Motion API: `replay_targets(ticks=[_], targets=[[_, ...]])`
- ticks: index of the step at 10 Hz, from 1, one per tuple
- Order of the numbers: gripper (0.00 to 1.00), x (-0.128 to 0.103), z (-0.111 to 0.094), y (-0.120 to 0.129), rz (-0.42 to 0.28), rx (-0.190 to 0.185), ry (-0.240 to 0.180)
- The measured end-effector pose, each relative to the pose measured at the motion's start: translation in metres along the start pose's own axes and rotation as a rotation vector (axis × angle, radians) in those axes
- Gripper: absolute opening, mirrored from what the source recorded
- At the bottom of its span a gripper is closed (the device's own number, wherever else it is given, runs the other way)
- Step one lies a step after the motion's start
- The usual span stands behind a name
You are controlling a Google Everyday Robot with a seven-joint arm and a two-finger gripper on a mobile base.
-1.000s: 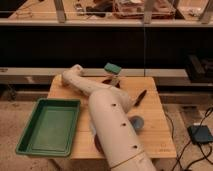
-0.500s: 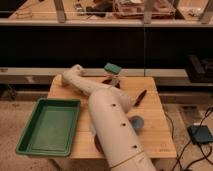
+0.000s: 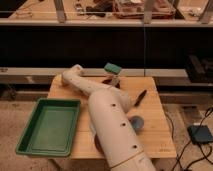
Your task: Place apple in purple bowl
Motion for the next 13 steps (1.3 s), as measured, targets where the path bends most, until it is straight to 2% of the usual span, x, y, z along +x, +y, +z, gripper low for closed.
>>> replay_targets(ticks=[9, 10, 13], targets=[[0.80, -0.0002, 0.0001, 0.0003, 0.000, 0.000, 0.000], [0.76, -0.0001, 0.0000, 0.0003, 0.000, 0.000, 0.000], [0.45, -0.0001, 0.0000, 0.0005, 0.000, 0.000, 0.000]])
